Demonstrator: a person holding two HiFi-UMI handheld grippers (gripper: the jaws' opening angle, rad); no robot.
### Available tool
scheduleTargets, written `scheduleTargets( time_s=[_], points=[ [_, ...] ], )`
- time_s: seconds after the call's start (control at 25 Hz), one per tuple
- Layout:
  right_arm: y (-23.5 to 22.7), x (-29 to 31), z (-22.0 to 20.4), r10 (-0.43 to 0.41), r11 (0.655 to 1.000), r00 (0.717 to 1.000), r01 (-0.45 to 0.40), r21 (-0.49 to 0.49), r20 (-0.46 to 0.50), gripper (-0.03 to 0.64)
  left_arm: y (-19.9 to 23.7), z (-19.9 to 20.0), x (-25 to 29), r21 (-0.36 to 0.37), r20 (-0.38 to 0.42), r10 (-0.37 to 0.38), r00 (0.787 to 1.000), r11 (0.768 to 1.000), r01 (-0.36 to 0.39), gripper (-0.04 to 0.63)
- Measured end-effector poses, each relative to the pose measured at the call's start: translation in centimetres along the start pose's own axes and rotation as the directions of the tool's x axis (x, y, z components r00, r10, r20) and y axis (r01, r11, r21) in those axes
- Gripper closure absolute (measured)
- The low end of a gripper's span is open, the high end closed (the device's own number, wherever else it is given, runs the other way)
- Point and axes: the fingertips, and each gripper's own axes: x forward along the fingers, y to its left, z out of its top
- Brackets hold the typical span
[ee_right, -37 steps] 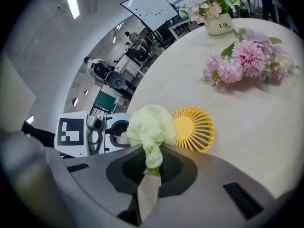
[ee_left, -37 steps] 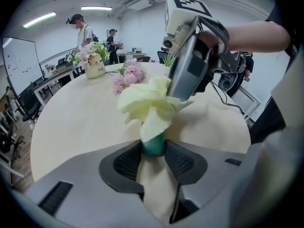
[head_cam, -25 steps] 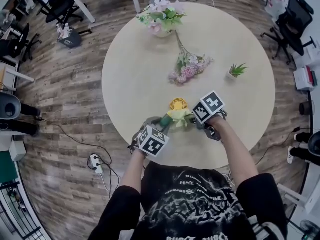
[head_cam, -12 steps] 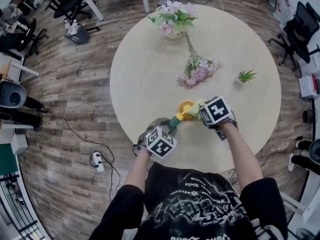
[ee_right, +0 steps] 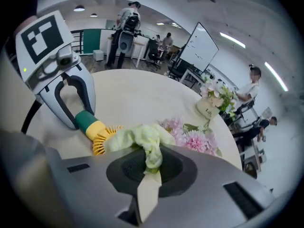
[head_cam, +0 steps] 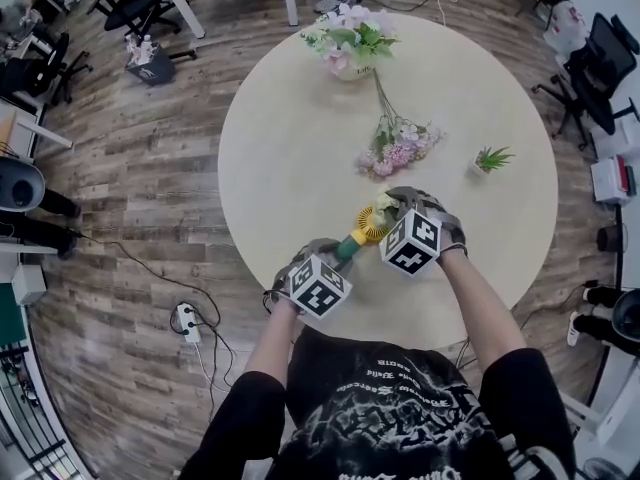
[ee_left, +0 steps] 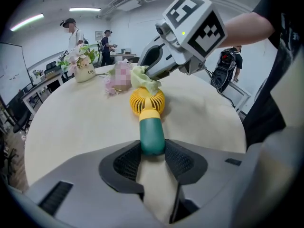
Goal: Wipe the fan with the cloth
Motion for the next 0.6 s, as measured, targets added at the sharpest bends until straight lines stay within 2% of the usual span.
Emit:
scheduleTargets(
  time_s=[0.08,0.16,0.24,0.36,0.6],
  points=[
    [0.5,-0.1,1.1,-0.034,0.990,0.998,0.041,-0.135,0.050,0.580,0.2,0.1,0.0,-0.004,0.009,-0.006,1.000,1.000,0.006,0.417],
    [1.5,-0.2,2.4,-0.037,0.960,0.994,0.065,-0.273,0.106,0.580,0.3,0.1,0.0,-0.011,0.022,-0.013,1.000,1.000,0.013,0.417],
    [3.0,-0.5,3.7,-0.015,0.932,0.988,0.070,-0.356,0.155,0.580,0.4,-0.1,0.0,-0.018,0.033,-0.022,0.999,1.000,0.022,0.417],
    [4.5,-0.2,4.2,-0.036,0.887,0.979,0.123,-0.444,0.199,0.580,0.4,0.0,-0.1,-0.029,0.042,-0.038,0.998,0.999,0.039,0.417],
    [6.8,-0.7,5.2,-0.075,0.745,0.953,0.250,-0.619,0.294,0.580,0.5,0.1,-0.1,-0.060,0.033,-0.071,0.997,0.996,0.073,0.419]
  ],
)
